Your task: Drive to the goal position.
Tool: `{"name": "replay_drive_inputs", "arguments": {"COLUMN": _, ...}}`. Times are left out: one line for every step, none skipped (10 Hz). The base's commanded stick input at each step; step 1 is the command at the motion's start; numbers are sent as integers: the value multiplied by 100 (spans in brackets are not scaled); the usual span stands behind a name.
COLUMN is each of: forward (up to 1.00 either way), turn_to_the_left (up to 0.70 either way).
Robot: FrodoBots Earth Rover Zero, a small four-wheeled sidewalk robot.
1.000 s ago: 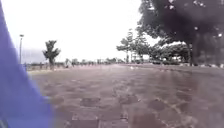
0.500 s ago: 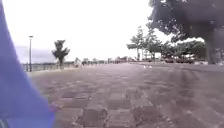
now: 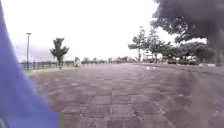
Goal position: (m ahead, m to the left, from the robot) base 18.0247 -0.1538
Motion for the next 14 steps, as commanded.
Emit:
{"name": "replay_drive_inputs", "arguments": {"forward": 100, "turn_to_the_left": 0}}
{"name": "replay_drive_inputs", "arguments": {"forward": 100, "turn_to_the_left": 0}}
{"name": "replay_drive_inputs", "arguments": {"forward": 100, "turn_to_the_left": 0}}
{"name": "replay_drive_inputs", "arguments": {"forward": 100, "turn_to_the_left": 0}}
{"name": "replay_drive_inputs", "arguments": {"forward": 100, "turn_to_the_left": 0}}
{"name": "replay_drive_inputs", "arguments": {"forward": 100, "turn_to_the_left": 0}}
{"name": "replay_drive_inputs", "arguments": {"forward": 100, "turn_to_the_left": 0}}
{"name": "replay_drive_inputs", "arguments": {"forward": 100, "turn_to_the_left": 0}}
{"name": "replay_drive_inputs", "arguments": {"forward": 100, "turn_to_the_left": 0}}
{"name": "replay_drive_inputs", "arguments": {"forward": 100, "turn_to_the_left": 0}}
{"name": "replay_drive_inputs", "arguments": {"forward": 100, "turn_to_the_left": 0}}
{"name": "replay_drive_inputs", "arguments": {"forward": 100, "turn_to_the_left": 0}}
{"name": "replay_drive_inputs", "arguments": {"forward": 100, "turn_to_the_left": 0}}
{"name": "replay_drive_inputs", "arguments": {"forward": 100, "turn_to_the_left": 0}}
